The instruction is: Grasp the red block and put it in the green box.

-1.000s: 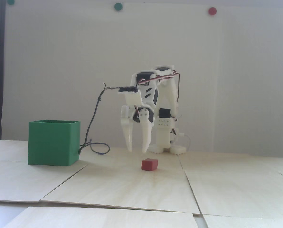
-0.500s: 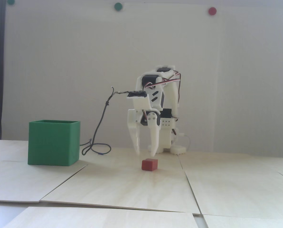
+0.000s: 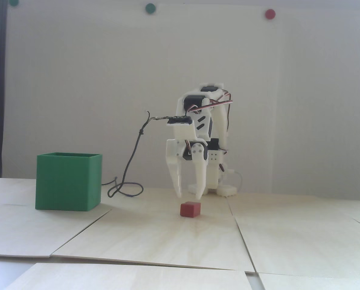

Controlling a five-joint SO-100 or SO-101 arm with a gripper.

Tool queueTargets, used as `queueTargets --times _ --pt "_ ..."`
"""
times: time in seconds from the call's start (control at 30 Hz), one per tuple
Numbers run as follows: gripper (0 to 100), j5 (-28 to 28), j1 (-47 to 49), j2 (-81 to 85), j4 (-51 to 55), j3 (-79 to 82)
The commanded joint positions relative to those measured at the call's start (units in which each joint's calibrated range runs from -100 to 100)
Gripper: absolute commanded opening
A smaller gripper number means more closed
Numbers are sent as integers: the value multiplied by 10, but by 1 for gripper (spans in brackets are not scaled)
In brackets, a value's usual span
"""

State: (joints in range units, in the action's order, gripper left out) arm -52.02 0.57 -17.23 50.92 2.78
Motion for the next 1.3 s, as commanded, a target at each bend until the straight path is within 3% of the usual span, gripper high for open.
queueTargets --times 0.0,0.17,0.27,0.93,1.17,1.27 --pt "13 1 -1 11 -12 -5" --pt "14 1 -1 10 -12 -5" --pt "20 1 -1 10 -12 -5" --pt "20 2 -16 -67 -12 -11" --pt "12 0 -15 -78 -12 -11" --pt "1 1 -13 -78 -13 -12"
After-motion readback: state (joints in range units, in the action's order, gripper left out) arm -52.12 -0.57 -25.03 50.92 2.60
